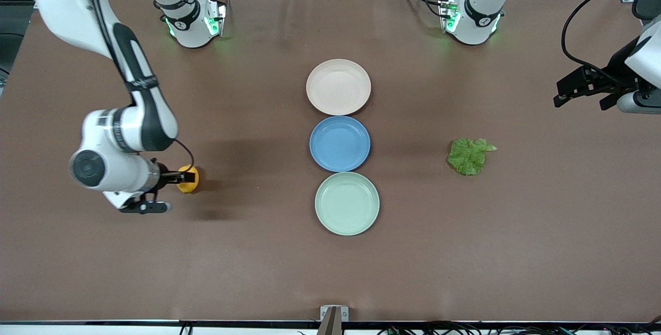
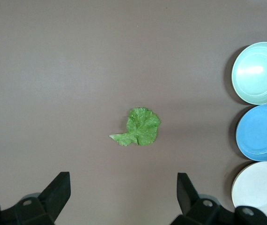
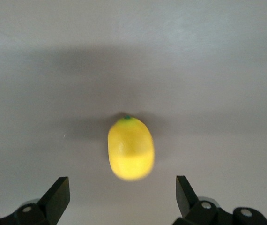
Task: Pick lemon and lettuce from plates
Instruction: 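Lower the lemon onto the table and open the right gripper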
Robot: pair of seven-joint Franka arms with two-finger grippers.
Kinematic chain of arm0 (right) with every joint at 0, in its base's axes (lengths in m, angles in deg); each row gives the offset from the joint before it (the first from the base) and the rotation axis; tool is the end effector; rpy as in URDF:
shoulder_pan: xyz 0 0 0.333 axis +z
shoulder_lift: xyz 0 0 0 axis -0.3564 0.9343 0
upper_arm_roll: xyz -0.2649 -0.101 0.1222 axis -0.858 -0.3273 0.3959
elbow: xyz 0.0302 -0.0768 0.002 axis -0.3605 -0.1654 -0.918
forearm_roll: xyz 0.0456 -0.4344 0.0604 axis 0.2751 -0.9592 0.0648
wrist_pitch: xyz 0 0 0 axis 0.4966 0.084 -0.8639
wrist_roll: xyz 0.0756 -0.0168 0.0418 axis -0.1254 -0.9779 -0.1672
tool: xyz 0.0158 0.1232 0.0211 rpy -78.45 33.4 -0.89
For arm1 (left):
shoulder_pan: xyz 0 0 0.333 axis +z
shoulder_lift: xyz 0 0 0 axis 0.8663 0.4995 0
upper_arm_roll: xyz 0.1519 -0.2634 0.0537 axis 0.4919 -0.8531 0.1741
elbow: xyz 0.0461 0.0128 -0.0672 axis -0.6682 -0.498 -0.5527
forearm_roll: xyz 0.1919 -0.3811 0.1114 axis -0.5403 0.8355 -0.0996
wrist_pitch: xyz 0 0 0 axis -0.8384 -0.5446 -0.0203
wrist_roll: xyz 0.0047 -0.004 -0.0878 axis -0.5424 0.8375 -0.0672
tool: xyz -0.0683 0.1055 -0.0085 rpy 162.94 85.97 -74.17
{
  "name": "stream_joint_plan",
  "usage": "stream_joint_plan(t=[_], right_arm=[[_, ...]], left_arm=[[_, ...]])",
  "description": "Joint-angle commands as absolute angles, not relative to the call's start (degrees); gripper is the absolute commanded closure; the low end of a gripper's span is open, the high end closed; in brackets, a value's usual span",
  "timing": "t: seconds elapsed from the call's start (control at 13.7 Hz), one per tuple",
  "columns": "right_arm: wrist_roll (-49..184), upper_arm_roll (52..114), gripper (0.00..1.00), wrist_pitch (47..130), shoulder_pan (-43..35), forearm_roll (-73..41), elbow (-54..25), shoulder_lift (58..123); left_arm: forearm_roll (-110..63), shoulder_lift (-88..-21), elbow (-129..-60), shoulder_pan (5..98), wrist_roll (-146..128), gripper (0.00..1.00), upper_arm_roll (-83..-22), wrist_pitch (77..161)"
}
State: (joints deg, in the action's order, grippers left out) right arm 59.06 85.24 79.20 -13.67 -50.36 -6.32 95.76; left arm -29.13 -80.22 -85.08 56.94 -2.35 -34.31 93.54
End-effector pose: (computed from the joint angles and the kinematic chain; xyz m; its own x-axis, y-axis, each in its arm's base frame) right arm 0.6940 0.0561 0.2790 0.9725 -0.0101 -0.2325 -0.0102 -0.9999 0.0007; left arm 0.6047 -0.0418 0.6013 0.9981 -0.0551 0.0288 -0.0567 -0.9966 0.0600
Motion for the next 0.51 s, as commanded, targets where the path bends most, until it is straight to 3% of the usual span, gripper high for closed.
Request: stream_joint_plan(t=[0.0, 0.22, 0.44], right_arm=[[62.13, 85.78, 0.0, 66.86, -16.22, -53.29, 2.82, 94.19], [61.78, 85.7, 0.0, 58.06, -16.66, -53.65, 8.89, 92.87], [61.69, 85.61, 0.0, 56.98, -18.06, -53.47, 13.12, 92.87]], left_arm=[[-30.55, -81.12, -85.25, 56.52, -2.62, 0.0, -34.32, 93.89], [-30.55, -81.03, -84.72, 56.43, -2.62, 0.0, -34.32, 93.8], [-30.46, -81.03, -84.72, 56.52, -2.62, 0.0, -34.32, 94.15]])
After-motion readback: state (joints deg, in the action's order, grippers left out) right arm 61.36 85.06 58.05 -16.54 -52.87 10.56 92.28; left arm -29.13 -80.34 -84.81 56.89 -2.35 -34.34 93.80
